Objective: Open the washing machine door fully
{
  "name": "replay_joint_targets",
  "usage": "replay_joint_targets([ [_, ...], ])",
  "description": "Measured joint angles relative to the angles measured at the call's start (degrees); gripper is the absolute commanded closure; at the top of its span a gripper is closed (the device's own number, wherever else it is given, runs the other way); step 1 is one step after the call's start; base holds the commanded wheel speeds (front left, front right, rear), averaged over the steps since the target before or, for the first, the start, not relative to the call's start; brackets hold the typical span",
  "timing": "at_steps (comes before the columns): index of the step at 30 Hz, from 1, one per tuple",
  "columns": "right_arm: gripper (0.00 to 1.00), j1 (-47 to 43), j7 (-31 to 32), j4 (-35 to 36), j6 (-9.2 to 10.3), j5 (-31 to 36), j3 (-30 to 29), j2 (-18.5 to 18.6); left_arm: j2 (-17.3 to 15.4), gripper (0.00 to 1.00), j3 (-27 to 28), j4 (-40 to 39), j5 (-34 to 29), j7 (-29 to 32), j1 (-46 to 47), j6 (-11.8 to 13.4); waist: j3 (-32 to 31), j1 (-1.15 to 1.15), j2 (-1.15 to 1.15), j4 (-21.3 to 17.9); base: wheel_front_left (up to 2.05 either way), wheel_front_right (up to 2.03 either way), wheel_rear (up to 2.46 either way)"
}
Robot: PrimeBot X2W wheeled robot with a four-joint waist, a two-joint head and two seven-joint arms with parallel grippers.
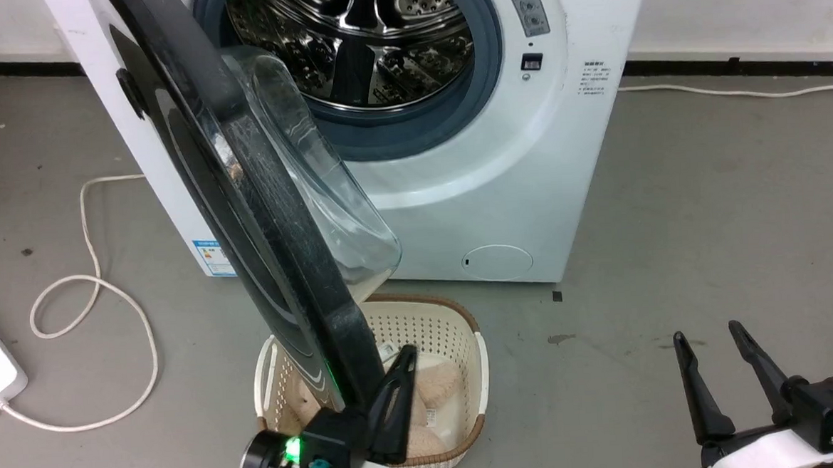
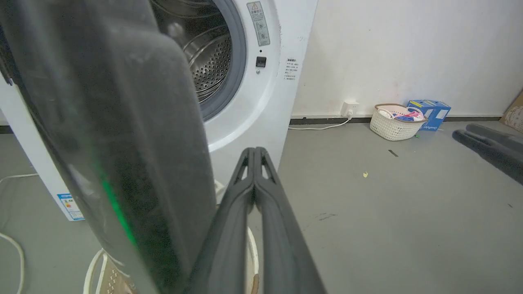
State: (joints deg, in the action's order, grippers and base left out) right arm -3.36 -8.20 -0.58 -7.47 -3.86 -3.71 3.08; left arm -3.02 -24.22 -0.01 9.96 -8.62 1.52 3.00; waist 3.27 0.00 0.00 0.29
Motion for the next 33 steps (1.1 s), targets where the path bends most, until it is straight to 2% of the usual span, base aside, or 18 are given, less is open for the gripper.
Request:
replay_joint_targets([
  [4, 0.0, 0.0, 0.0, -0.1, 0.0, 0.4, 0.3, 0.0, -0.1, 1.0, 1.5, 4.0, 0.7, -1.0, 0.9, 0.6, 0.7, 0.0, 0.0, 0.5, 0.0, 0.0, 0.0],
  [13, 0.0, 0.0, 0.5, -0.2, 0.0, 0.9, 0.0, 0.0, 0.1, 1.0, 2.0, 5.3, 1.4, -4.6, 0.5, 0.5, 0.5, 0.0, 0.0, 4.6, 0.0, 0.0, 0.0],
  [27, 0.0, 0.0, 1.5, -0.2, -0.07, 0.9, 0.7, -0.1, -1.6, 1.0, 4.0, 5.3, 2.4, -5.4, -0.7, 1.8, -0.7, 0.0, 0.0, 18.2, 0.0, 0.0, 0.0],
  [33, 0.0, 0.3, 2.3, 0.2, -0.08, 1.5, 2.0, -0.1, -5.0, 1.0, 8.8, 5.2, 4.0, -4.7, 0.1, 2.7, 0.7, -0.01, 0.0, 22.7, 0.0, 0.0, 0.0],
])
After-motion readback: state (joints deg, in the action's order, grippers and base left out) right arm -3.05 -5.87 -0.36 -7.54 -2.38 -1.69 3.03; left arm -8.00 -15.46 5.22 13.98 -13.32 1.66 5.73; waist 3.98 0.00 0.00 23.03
